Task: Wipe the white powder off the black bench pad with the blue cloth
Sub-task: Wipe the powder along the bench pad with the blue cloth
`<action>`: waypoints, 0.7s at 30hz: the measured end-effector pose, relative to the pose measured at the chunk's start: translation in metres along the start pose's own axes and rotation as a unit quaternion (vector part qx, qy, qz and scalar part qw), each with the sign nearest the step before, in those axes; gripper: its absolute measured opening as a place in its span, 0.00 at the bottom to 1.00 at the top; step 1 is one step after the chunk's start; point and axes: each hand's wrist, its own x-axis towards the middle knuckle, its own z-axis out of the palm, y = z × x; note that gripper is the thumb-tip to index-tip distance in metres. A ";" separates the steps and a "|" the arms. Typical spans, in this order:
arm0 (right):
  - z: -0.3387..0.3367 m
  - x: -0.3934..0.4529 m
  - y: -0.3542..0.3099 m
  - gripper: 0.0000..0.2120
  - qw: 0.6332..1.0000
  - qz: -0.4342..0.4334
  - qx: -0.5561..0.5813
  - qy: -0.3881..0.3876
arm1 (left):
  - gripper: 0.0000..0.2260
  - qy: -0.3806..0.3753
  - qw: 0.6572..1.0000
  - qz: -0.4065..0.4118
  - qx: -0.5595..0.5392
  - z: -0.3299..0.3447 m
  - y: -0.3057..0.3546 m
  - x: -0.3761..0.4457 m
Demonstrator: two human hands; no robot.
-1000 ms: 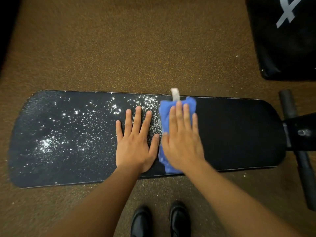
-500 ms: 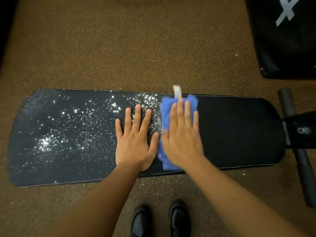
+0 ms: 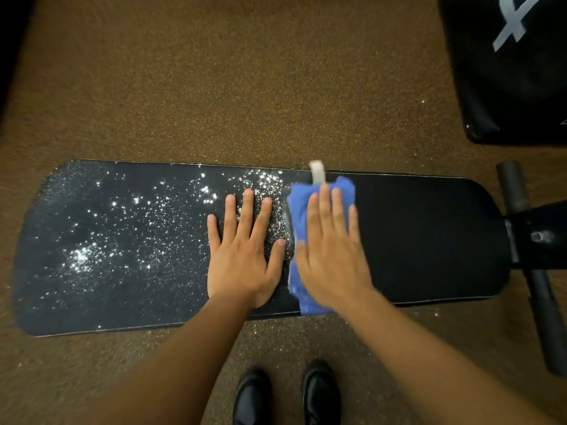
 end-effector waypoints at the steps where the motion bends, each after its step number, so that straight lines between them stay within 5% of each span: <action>1: 0.002 -0.022 0.003 0.34 0.999 -0.033 0.000 -0.004 | 0.30 -0.001 1.000 0.001 -0.001 0.000 0.000 0.000; 4: 0.005 -0.056 0.042 0.33 0.998 -0.051 -0.024 -0.007 | 0.30 -0.003 1.000 -0.001 -0.001 -0.001 0.000 -0.001; 10: -0.006 0.033 0.036 0.36 0.986 0.159 0.037 0.026 | 0.30 0.000 1.000 -0.001 0.000 0.001 0.000 0.000; 17: 0.006 -0.035 0.002 0.34 0.999 -0.044 0.011 0.002 | 0.30 -0.006 1.000 0.000 0.001 0.001 0.000 0.000; 21: 0.001 -0.034 0.059 0.34 0.999 0.046 0.002 -0.006 | 0.30 -0.007 1.000 -0.001 0.010 0.000 0.000 0.000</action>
